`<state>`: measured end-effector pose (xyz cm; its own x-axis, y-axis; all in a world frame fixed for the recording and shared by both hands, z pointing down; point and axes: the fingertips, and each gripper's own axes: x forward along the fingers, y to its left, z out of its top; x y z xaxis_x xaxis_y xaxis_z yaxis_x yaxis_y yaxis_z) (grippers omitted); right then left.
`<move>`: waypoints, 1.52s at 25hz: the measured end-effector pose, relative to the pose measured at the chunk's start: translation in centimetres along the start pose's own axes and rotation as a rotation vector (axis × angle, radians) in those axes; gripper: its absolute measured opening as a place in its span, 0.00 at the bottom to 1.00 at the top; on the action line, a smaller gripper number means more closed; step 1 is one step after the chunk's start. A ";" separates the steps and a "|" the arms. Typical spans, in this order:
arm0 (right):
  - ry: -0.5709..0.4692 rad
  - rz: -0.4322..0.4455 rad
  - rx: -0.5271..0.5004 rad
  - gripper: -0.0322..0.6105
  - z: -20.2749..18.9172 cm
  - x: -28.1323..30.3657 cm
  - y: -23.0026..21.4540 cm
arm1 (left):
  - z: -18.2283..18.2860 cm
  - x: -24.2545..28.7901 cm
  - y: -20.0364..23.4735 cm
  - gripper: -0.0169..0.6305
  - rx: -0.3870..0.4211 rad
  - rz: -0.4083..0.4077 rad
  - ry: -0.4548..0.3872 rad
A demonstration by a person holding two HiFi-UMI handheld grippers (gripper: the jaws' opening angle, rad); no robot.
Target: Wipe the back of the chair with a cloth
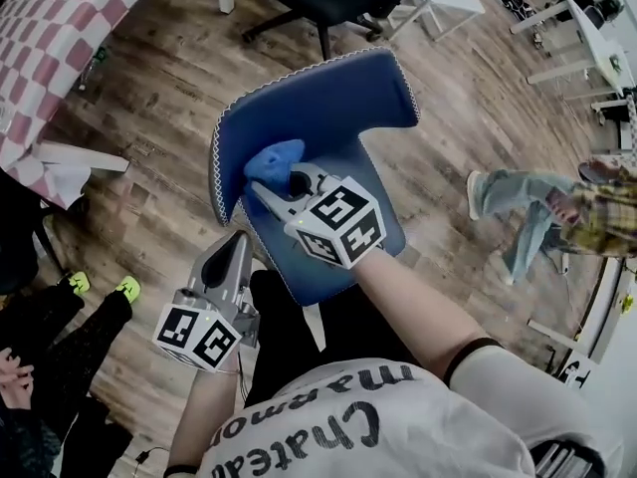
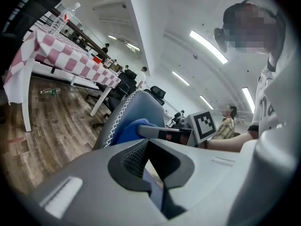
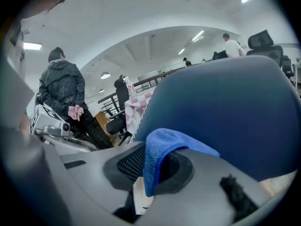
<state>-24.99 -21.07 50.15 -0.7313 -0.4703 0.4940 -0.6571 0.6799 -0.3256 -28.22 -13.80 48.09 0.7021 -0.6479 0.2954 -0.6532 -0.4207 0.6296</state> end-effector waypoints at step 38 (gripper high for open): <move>-0.103 -0.456 0.138 0.12 -4.8 -15.0 -24.5 | -5.8 10.8 -2.6 0.03 0.006 0.052 0.053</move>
<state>2.89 -27.96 54.61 -0.3731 -0.7606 0.5313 -0.9277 0.3140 -0.2019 -17.33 -15.99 53.82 0.6810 -0.6345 0.3657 -0.6909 -0.3910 0.6081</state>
